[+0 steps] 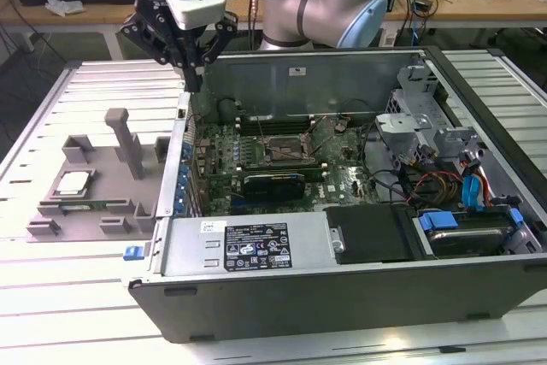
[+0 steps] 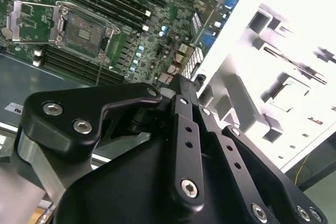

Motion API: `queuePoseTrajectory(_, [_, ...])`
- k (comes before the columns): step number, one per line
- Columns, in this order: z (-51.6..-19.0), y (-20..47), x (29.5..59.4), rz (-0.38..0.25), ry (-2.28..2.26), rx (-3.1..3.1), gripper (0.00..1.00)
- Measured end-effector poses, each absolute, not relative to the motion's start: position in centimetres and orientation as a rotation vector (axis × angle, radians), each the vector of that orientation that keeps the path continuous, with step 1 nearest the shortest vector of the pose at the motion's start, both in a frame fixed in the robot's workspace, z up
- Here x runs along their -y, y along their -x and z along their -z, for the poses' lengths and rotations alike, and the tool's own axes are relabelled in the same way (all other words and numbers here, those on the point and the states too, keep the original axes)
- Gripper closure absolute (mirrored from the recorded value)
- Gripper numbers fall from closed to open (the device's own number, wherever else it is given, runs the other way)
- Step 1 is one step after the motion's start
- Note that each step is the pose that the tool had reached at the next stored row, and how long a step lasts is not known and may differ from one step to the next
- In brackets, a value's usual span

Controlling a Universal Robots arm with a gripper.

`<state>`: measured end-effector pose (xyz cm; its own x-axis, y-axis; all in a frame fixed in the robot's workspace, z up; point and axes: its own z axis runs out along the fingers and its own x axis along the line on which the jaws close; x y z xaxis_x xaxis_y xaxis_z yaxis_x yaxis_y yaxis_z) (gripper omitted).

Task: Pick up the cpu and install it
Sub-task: 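Reach for the cpu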

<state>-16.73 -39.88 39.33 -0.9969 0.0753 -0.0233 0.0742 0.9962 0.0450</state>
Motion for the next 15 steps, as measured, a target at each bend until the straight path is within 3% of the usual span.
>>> queuePoseTrajectory(15, [-39.3, 20.1, 39.9, -0.069, -0.117, -3.114, 0.89])
